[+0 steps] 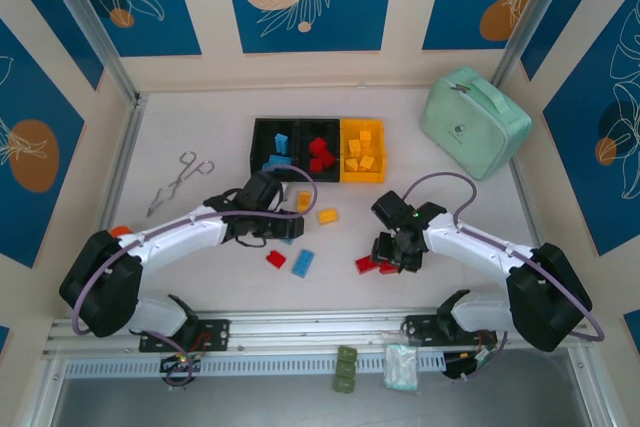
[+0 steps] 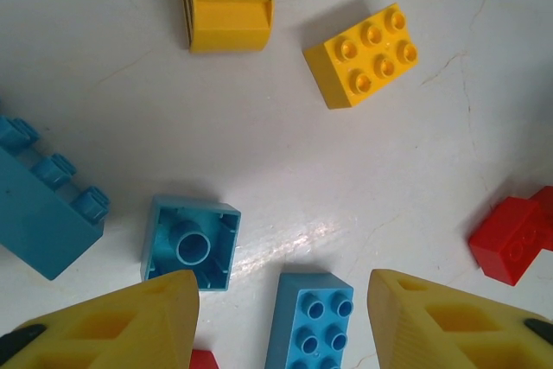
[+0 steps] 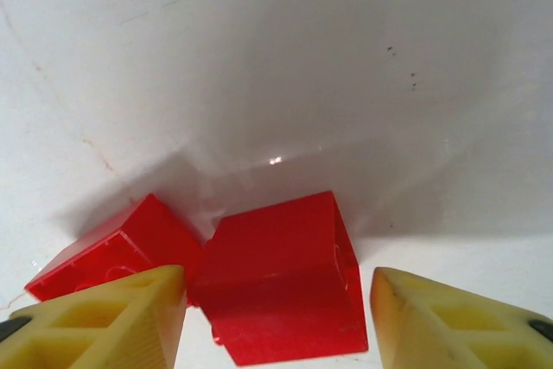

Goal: Sort the legos into containers by color
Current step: Pick up the lego from the bottom-center of the table.

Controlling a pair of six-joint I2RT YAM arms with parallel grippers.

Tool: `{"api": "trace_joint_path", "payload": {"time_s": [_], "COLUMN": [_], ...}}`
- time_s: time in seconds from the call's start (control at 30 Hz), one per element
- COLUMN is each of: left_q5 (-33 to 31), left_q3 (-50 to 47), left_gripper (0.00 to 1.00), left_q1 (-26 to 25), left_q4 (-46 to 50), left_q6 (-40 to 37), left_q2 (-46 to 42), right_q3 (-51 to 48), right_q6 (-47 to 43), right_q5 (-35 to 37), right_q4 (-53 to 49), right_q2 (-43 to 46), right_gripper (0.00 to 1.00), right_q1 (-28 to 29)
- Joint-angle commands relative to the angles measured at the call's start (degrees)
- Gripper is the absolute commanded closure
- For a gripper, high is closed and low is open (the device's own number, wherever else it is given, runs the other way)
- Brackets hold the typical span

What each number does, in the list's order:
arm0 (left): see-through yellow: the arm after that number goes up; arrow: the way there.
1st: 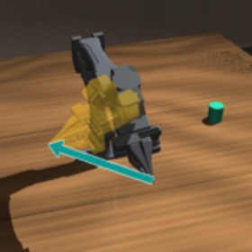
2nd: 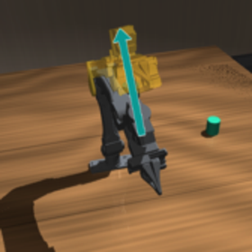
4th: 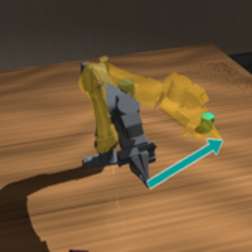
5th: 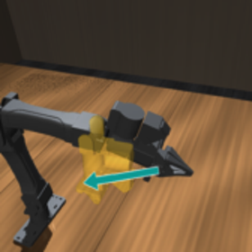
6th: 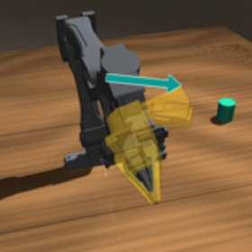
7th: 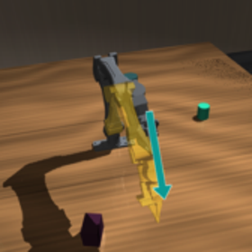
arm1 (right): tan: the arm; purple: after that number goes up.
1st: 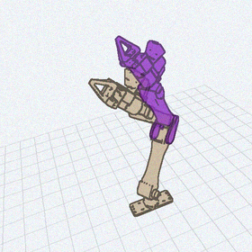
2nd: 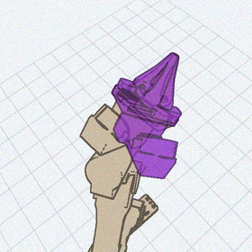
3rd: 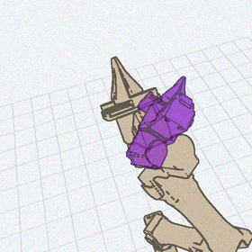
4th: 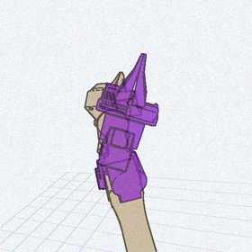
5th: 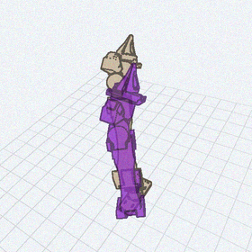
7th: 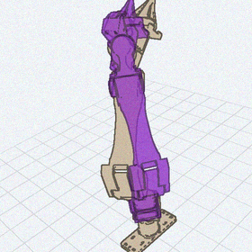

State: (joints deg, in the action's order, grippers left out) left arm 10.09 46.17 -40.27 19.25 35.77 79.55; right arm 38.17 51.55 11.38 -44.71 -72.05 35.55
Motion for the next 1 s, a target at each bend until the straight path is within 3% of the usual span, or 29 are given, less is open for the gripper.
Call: {"api": "trace_joint_path", "payload": {"time_s": [0.0, 0.27, 0.47, 0.53, 0.7, 0.97], "left_q5": [0.21, 0.37, 0.37, 0.28, 0.24, -2.29], "left_q3": [-0.70, -0.61, -0.47, -0.47, -0.38, -2.55], "left_gripper": [0.46, 0.46, 0.46, 0.46, 0.46, 0.46], "left_q1": [-0.71, -0.95, -1.20, -1.30, -1.30, -1.33], "left_q4": [-0.44, -0.79, -0.73, -0.68, -0.82, -1.59], "left_q6": [0.71, 1.15, 1.36, 1.30, 1.45, 4.20], "left_q2": [-0.36, 0.06, 0.04, 0.16, 0.04, -3.00], "right_q3": [-0.99, -1.36, -1.54, -1.82, -0.39, 10.00], "right_q6": [1.44, 1.32, 2.34, 2.60, 2.08, -2.21], "right_q5": [-0.96, -2.12, -2.76, -2.70, -2.60, -1.27], "right_q4": [-0.46, -0.21, -1.70, -1.57, -2.03, -4.09], "right_q2": [-0.55, -1.30, -1.11, -0.51, 0.16, -0.51], "right_gripper": [0.42, 0.47, 0.43, 0.46, 0.66, 0.68], "right_q1": [-1.93, -3.91, -3.38, -3.14, -3.16, -3.21]}}
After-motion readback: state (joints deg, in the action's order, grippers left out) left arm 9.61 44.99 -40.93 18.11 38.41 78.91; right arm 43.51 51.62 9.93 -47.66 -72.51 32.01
